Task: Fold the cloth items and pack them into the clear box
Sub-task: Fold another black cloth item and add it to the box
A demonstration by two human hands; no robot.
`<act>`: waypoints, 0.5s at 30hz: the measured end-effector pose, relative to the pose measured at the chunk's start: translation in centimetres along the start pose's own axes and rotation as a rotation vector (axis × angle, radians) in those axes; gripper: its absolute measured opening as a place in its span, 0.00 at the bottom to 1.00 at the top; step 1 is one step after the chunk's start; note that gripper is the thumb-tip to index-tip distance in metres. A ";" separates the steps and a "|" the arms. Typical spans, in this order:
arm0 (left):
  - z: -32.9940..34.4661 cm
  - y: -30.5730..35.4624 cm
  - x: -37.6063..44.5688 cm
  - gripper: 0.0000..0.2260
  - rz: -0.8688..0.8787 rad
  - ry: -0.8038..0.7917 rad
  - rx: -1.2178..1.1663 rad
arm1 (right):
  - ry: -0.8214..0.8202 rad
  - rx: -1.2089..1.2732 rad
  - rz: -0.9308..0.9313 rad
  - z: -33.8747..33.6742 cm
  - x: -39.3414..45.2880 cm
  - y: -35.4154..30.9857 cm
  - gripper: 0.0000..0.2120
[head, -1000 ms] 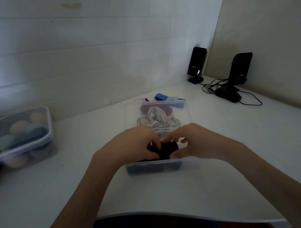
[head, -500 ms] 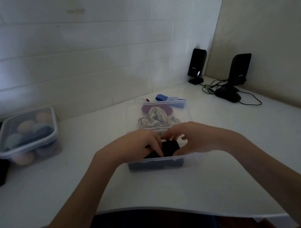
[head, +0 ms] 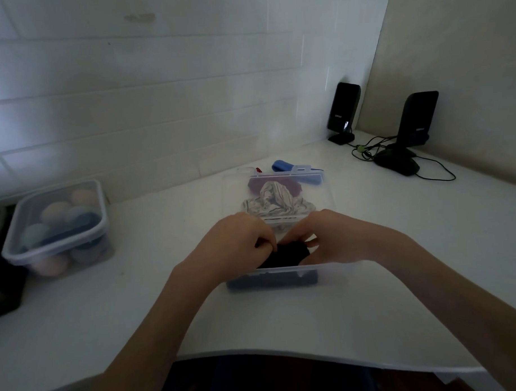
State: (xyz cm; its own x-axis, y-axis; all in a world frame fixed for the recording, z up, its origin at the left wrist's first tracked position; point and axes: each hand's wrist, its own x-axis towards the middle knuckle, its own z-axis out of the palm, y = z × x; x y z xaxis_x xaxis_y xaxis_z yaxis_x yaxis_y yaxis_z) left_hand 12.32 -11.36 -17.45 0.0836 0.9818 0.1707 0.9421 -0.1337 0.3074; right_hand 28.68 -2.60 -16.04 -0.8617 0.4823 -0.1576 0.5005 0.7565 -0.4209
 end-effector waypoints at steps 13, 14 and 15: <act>-0.2 0.3 0.1 0.11 -0.021 -0.027 0.036 | -0.038 -0.344 -0.065 0.5 0.8 -0.9 0.14; -0.2 0.3 0.1 0.11 -0.022 -0.028 0.031 | -0.036 -0.352 -0.067 0.5 0.8 -0.9 0.14; -0.2 0.3 0.1 0.11 -0.024 -0.027 0.023 | -0.037 -0.354 -0.070 0.5 0.8 -0.9 0.14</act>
State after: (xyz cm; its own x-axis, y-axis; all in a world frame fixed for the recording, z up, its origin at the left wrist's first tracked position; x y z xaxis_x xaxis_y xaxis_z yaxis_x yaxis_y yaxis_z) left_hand 12.55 -11.36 -17.18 0.0697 0.9879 0.1384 0.9512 -0.1076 0.2890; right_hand 27.46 -3.08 -16.21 -0.8943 0.4121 -0.1744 0.4321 0.8965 -0.0975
